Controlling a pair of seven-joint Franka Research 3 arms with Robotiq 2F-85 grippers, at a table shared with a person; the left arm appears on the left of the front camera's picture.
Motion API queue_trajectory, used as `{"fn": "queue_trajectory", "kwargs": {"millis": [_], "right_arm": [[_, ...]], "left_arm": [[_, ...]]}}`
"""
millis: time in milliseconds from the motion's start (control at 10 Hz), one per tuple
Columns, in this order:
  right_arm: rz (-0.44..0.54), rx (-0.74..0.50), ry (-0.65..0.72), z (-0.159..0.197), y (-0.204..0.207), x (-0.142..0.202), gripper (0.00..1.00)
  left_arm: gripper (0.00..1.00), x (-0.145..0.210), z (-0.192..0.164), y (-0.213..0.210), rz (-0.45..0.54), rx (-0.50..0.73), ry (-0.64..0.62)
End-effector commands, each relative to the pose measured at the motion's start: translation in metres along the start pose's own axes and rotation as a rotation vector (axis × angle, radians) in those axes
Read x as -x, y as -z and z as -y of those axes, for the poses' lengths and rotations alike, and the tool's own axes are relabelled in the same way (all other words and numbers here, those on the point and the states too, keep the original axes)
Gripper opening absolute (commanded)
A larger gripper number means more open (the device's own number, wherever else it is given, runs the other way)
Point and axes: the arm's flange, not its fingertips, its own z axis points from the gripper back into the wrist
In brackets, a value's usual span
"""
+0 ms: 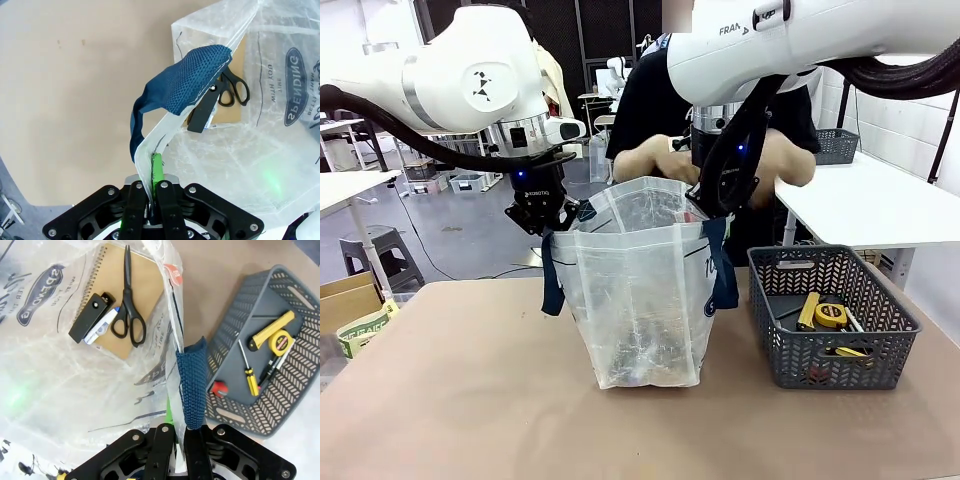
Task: Transfer purchased items from the store into the shopping bag.
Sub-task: Move the Reusable shopping bag to the right side of the table.
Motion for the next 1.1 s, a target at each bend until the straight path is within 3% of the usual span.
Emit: {"fn": "queue_trajectory", "kwargs": {"millis": [0,1000], "right_arm": [[0.007,0.002,-0.001,0.0009,-0.0030,0.0000,0.00],[0.007,0.002,-0.001,0.0009,-0.0030,0.0000,0.00]], "left_arm": [[0.00,0.0003,-0.0016,-0.0032,0.006,0.001,-0.003],[0.00,0.0003,-0.0016,-0.0032,0.006,0.001,-0.003]]}}
